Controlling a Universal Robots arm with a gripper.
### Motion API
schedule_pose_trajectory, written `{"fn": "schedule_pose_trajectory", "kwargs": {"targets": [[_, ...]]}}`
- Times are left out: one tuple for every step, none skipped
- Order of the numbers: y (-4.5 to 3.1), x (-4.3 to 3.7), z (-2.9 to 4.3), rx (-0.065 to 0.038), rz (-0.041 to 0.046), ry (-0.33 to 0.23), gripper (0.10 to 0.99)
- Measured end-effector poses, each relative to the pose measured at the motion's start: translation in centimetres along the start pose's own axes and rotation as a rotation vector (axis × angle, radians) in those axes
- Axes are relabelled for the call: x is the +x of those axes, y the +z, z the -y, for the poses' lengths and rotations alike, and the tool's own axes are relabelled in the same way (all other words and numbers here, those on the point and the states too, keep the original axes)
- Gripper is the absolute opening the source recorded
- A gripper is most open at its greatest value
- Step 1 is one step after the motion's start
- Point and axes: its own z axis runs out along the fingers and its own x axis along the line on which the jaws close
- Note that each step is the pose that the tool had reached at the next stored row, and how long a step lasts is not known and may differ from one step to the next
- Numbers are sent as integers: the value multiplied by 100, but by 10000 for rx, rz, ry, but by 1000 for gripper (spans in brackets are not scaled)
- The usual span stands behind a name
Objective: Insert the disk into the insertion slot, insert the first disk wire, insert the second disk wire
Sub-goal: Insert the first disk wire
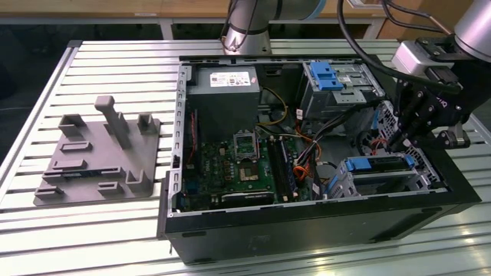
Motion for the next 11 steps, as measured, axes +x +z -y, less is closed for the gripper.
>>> {"fn": "schedule_pose_trajectory", "kwargs": {"targets": [[1, 6, 2, 0, -1, 0, 165], [3, 12, 4, 0, -1, 0, 165], [5, 18, 6, 1, -1, 0, 165], [8, 23, 7, 1, 0, 1, 165], [10, 28, 8, 1, -1, 0, 165], [12, 32, 8, 1, -1, 0, 165], [16, 36, 8, 1, 0, 0, 165], [19, 39, 9, 0, 2, 0, 165], [21, 42, 9, 1, 1, -1, 165], [23, 44, 9, 1, 0, -1, 165], [22, 44, 9, 0, -2, -1, 165]]}}
